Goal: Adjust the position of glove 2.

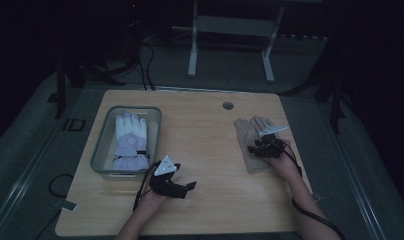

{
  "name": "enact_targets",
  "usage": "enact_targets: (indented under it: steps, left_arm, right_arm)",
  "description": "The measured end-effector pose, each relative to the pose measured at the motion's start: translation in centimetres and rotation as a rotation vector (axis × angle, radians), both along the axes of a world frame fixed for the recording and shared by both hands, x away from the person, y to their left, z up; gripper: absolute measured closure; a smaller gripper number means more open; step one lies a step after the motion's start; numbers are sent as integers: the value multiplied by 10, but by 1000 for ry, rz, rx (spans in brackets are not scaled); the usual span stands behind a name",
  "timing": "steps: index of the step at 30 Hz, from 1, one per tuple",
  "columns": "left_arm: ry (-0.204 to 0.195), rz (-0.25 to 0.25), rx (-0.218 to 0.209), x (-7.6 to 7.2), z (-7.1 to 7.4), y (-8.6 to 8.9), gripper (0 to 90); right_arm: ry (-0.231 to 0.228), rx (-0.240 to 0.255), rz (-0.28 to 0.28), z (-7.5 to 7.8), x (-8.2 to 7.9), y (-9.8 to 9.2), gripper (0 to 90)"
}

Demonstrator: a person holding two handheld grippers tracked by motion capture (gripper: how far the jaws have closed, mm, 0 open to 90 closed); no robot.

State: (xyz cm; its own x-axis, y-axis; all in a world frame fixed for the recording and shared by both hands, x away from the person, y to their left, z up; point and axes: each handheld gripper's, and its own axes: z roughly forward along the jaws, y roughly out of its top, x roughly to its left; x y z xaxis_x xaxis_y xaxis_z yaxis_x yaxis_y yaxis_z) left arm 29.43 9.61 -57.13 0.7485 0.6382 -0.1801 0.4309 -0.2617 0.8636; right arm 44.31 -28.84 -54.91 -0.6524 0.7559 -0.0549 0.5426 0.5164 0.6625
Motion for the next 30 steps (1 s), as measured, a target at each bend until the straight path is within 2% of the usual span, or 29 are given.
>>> enact_targets:
  steps: [3, 5, 7, 11, 15, 21, 25, 28, 30]
  left_arm:
    - [-6, -5, 1, -1, 1, -1, 75]
    - [-4, -4, -6, -2, 1, -1, 74]
    - [-4, -2, -1, -2, 0, -1, 75]
    - [-4, -3, 3, -4, -1, -1, 74]
    - [6, -8, 13, -4, -3, -3, 75]
    - [5, -5, 7, -4, -2, -2, 75]
    - [0, -1, 1, -5, -1, -1, 75]
    - [-4, -1, -2, -5, -1, -1, 75]
    - [-4, -4, -4, -5, -1, -1, 75]
  right_arm:
    - [21, -4, -34, 3, 0, 3, 687]
    - [43, 0, -61, 4, -1, 6, 748]
    - [50, 6, -79, 6, -2, 9, 772]
    - [33, 68, -94, 11, -6, 13, 795]
    - [19, 144, -105, 27, -9, 26, 802]
    - [12, 183, -92, 57, -11, 58, 808]
    - [-14, 244, -90, 76, -14, 77, 808]
    - [-39, 262, -111, 83, -17, 92, 808]
    - [-57, 260, -124, 81, -19, 104, 807]
